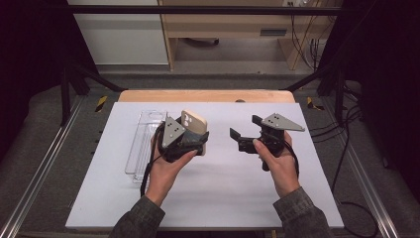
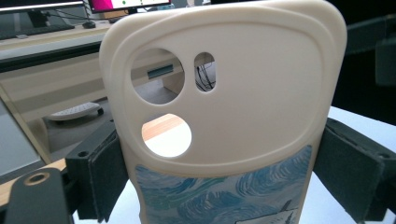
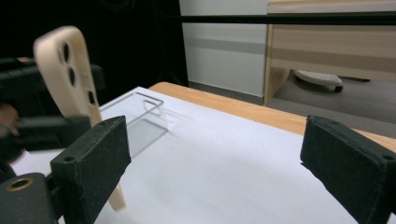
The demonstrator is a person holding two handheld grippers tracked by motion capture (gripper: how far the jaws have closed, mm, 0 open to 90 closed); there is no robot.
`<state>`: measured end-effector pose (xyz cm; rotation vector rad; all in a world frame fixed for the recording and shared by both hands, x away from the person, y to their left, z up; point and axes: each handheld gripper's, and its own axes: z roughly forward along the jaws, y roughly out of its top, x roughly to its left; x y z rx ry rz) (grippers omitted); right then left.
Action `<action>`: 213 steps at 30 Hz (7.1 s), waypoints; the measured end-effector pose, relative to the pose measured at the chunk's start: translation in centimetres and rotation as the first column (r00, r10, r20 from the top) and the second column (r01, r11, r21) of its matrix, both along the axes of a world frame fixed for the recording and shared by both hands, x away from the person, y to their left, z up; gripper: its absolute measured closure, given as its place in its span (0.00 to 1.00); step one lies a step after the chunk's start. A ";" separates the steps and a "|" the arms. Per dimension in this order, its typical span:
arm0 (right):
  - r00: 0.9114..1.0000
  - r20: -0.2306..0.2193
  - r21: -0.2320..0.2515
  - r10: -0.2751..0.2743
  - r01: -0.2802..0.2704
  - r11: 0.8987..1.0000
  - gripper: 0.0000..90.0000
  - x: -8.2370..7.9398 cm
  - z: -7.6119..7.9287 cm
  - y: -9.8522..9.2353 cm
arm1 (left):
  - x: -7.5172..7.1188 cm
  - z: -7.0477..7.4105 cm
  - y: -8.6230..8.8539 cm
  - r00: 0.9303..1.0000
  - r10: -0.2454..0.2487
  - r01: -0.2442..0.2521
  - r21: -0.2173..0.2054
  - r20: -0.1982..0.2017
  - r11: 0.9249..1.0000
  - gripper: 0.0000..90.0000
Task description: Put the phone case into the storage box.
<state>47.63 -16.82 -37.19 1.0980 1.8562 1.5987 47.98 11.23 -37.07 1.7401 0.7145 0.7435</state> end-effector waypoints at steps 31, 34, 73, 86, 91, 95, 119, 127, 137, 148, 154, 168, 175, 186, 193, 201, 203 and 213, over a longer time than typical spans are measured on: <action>0.992 -0.093 -0.023 -0.089 0.087 0.996 0.14 -0.8 -5.9 -5.1 | 1.9 5.4 6.4 0.980 0.176 -0.178 0.005 0.090 0.984 0.12; 0.994 -0.076 0.002 -0.072 0.073 0.997 0.14 -1.1 -6.4 -5.6 | 2.1 5.9 7.1 0.975 0.199 -0.200 0.001 0.093 0.980 0.12; 0.996 0.022 -0.055 -0.081 0.082 0.995 0.04 -5.1 -10.9 -7.0 | 9.8 7.3 10.8 0.928 0.371 -0.370 -0.042 0.041 0.928 0.12; 0.997 0.027 -0.009 -0.077 0.077 0.997 0.03 -5.5 -11.3 -7.5 | 11.0 6.4 10.9 0.915 0.402 -0.400 -0.043 0.031 0.915 0.12; 0.997 0.034 -0.016 -0.067 0.067 0.998 0.03 -5.6 -11.4 -7.1 | 11.4 6.1 11.0 0.913 0.408 -0.407 -0.044 0.021 0.912 0.12; 0.997 0.041 -0.005 -0.064 0.064 0.998 0.04 -5.7 -11.3 -6.9 | 11.5 6.0 11.0 0.909 0.416 -0.415 -0.048 0.027 0.909 0.12; 0.996 0.063 0.026 -0.062 0.061 0.998 0.04 -6.0 -11.2 -6.5 | 12.9 4.2 11.3 0.897 0.442 -0.441 -0.077 -0.004 0.894 0.12; 0.995 0.073 0.015 -0.066 0.065 0.998 0.04 -6.4 -11.1 -7.0 | 13.4 3.4 10.7 0.902 0.433 -0.432 -0.054 -0.005 0.900 0.12; 0.993 0.093 0.010 -0.078 0.077 0.997 0.04 -6.7 -11.0 -7.4 | 13.6 2.5 10.4 0.903 0.429 -0.429 -0.044 -0.011 0.902 0.12; 0.992 0.094 0.007 -0.081 0.081 0.997 0.04 -6.9 -11.2 -7.8 | 14.3 1.0 10.0 0.903 0.429 -0.429 -0.008 0.001 0.903 0.11; 0.992 0.094 0.008 -0.080 0.080 0.997 0.04 -6.9 -11.3 -7.8 | 14.6 0.6 10.4 0.899 0.437 -0.437 0.004 -0.008 0.899 0.11; 0.993 0.093 0.011 -0.079 0.078 0.997 0.04 -6.9 -11.4 -8.0 | 14.9 -0.2 10.6 0.894 0.447 -0.446 0.014 -0.024 0.895 0.11; 0.993 0.091 0.010 -0.080 0.079 0.997 0.04 -6.9 -11.4 -8.0 | 15.0 -0.5 10.4 0.897 0.440 -0.439 0.015 -0.033 0.898 0.11; 0.993 0.091 0.009 -0.076 0.076 0.997 0.04 -6.9 -11.5 -8.1 | 15.1 -1.4 10.6 0.890 0.451 -0.451 0.016 -0.060 0.892 0.11; 0.994 0.088 0.010 -0.071 0.071 0.997 0.04 -6.9 -11.5 -8.0 | 15.1 -1.6 10.5 0.892 0.448 -0.447 0.019 -0.060 0.894 0.11; 0.994 0.085 0.010 -0.067 0.067 0.998 0.04 -6.9 -11.6 -7.9 | 15.3 -2.2 10.5 0.890 0.451 -0.450 0.030 -0.067 0.892 0.11; 0.994 0.084 0.011 -0.068 0.067 0.998 0.04 -6.9 -11.6 -8.0 | 15.3 -2.4 10.5 0.889 0.452 -0.451 0.037 -0.071 0.892 0.11; 0.994 0.082 0.011 -0.069 0.068 0.998 0.04 -6.8 -11.7 -8.0 | 15.4 -3.1 10.3 0.892 0.445 -0.443 0.053 -0.073 0.895 0.11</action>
